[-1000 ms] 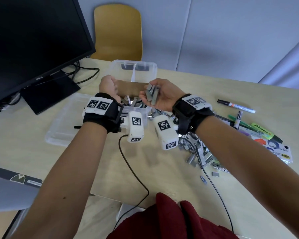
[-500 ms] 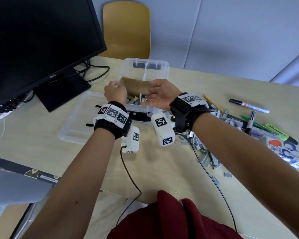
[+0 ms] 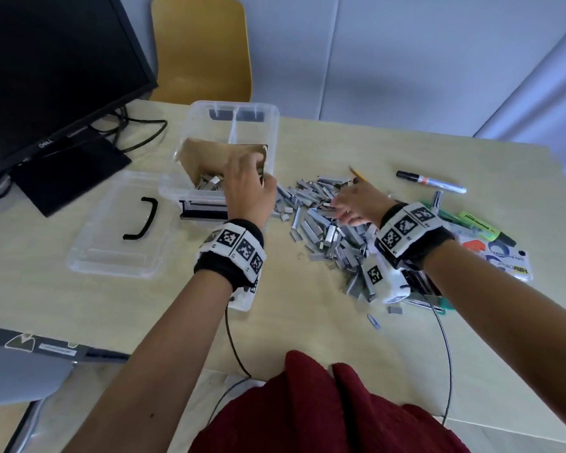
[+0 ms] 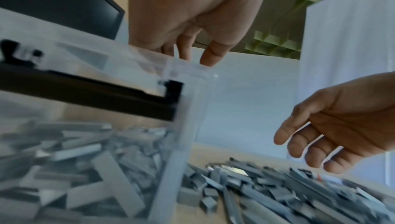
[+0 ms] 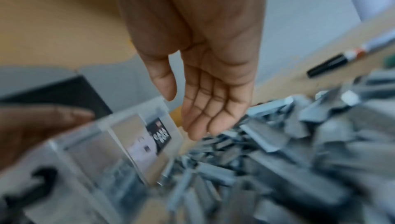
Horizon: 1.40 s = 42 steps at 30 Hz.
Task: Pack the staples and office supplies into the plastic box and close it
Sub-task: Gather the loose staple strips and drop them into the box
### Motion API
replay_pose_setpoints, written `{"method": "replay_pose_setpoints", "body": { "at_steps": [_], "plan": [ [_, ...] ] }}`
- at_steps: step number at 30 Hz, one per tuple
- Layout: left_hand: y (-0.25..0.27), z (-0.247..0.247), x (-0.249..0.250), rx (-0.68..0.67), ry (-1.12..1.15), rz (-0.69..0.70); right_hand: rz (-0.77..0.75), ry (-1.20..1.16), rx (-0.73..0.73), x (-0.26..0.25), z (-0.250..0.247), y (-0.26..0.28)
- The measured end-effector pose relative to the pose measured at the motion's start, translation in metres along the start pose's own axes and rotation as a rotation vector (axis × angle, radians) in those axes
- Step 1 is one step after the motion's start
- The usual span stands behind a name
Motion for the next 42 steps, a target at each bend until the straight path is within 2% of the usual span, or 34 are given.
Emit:
{"method": "replay_pose_setpoints", "body": {
  "at_steps": [3, 5, 8, 11, 14, 17, 21, 28, 33, 36, 37, 39, 41, 42],
  "plan": [
    [0.021, 0.016, 0.022, 0.088, -0.074, 0.293, -0.015, 0.297, -0.029, 0.023, 0.001, 0.005],
    [0.033, 0.033, 0.030, 0.048, -0.152, 0.447, -0.026, 0.495, -0.015, 0.033, 0.005, 0.007],
    [0.046, 0.062, 0.029, -0.256, -0.240, 0.456, -0.099, 0.759, 0.049, 0.042, 0.015, 0.008],
    [0.054, 0.080, 0.023, -0.479, -0.346, 0.419, -0.148, 0.832, 0.042, 0.049, 0.026, 0.011],
    [0.057, 0.090, 0.022, -0.582, -0.483, 0.492, -0.186, 0.841, 0.055, 0.049, 0.028, 0.014],
    [0.055, 0.096, 0.019, -0.603, -0.626, 0.556, -0.203, 0.849, 0.053, 0.052, 0.027, 0.015],
    [0.052, 0.099, 0.019, -0.612, -0.636, 0.520, -0.257, 0.926, 0.064, 0.063, 0.034, 0.018],
    [0.044, 0.097, 0.015, -0.672, -0.716, 0.405, -0.268, 0.843, 0.082, 0.069, 0.035, 0.018],
    [0.045, 0.098, 0.012, -0.730, -0.615, 0.409, -0.251, 0.746, 0.117, 0.064, 0.030, 0.019],
    [0.048, 0.098, 0.010, -0.760, -0.517, 0.395, -0.269, 0.792, 0.121, 0.066, 0.031, 0.018],
    [0.048, 0.099, 0.009, -0.760, -0.443, 0.338, -0.290, 0.825, 0.110, 0.067, 0.032, 0.018],
    [0.045, 0.097, 0.006, -0.755, -0.242, 0.141, -0.307, 0.834, 0.094, 0.070, 0.033, 0.017],
    [0.042, 0.095, 0.003, -0.756, 0.043, -0.127, -0.294, 0.788, 0.091, 0.072, 0.029, 0.017],
    [0.041, 0.094, 0.002, -0.764, 0.260, -0.286, -0.297, 0.771, 0.095, 0.072, 0.027, 0.017]
  ]
}}
Point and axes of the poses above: each hand's wrist, its own y-axis away from the middle knuckle, its own z-axis out of the palm, x = y × z, the point moved 3 cm from there along -y, towards the middle knuckle, and after that the axes turned 11 degrees about -y, right-handed, at the moved point
